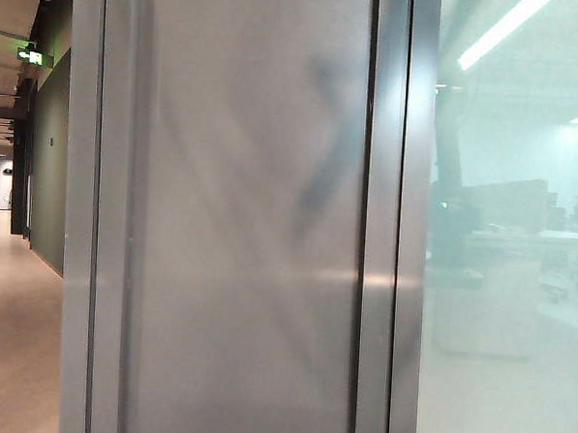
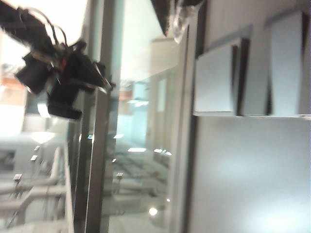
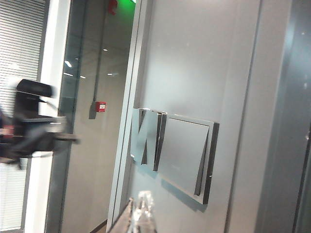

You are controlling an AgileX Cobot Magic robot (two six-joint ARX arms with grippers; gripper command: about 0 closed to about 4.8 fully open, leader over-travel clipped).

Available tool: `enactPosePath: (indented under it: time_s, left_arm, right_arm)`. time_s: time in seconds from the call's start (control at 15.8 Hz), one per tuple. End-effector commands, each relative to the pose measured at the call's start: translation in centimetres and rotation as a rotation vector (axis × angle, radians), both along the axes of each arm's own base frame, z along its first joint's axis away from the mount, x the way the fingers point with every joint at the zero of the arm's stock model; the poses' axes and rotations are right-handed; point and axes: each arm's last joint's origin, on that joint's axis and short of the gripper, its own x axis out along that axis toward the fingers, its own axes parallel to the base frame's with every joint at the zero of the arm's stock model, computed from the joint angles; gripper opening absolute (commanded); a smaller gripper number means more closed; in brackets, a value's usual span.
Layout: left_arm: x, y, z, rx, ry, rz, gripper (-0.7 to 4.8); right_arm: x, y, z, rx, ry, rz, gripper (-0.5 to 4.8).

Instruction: Raise the arm to find the leftmost switch on the wall and turn on the lights.

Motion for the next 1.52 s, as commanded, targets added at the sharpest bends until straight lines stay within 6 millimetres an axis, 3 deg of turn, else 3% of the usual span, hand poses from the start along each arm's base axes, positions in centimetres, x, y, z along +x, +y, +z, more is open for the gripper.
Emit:
enactPosePath:
  time_s: [0.06,0.25,0.44,0.7,0.89,1.02,1.21,1.46,1.52]
  left_arm:
    - [-3.5,0.9,-0.5,0.042,-0.038,0.191,-0.05]
    - [-6.8,2.2,-1.9,0.09,-0.012,0.532,-0.06]
    - [-8.2,3.1,-3.3,0.175,0.059,0.793,-0.06]
    - [-7.7,3.3,-5.8,0.345,0.194,0.914,-0.06]
    - [-6.4,3.2,-8.4,0.362,0.24,0.953,-0.06]
    - [-5.8,3.1,-10.2,0.349,0.231,0.947,-0.06]
    - [-5.5,3.0,-13.0,0.289,0.26,0.905,-0.06]
    - [-5.7,3.0,-18.0,0.254,0.221,0.918,-0.06]
    - [-5.6,3.0,-19.8,0.247,0.212,0.918,-0.06]
  right_arm:
    - [-1.0,-0.1,0.3,0.004,-0.025,0.002,0.0]
    - [-1.5,-0.1,0.3,0.002,0.0,0.001,0.0]
    - [-1.5,-0.1,-0.2,-0.003,0.081,0.0,-0.01]
    - [-1.7,-0.2,-1.4,-0.034,0.193,-0.066,-0.01]
    - [-2.6,-0.9,-3.1,-0.017,0.32,-0.393,-0.01]
    - [-3.1,-1.2,-4.3,-0.048,0.355,-0.487,-0.01]
    - [-3.3,-1.2,-7.8,-0.079,0.42,-0.517,-0.01]
    - [-4.1,-1.5,-14.7,-0.027,0.363,-0.604,-0.01]
    - [-4.2,-1.6,-17.3,-0.014,0.355,-0.624,-0.01]
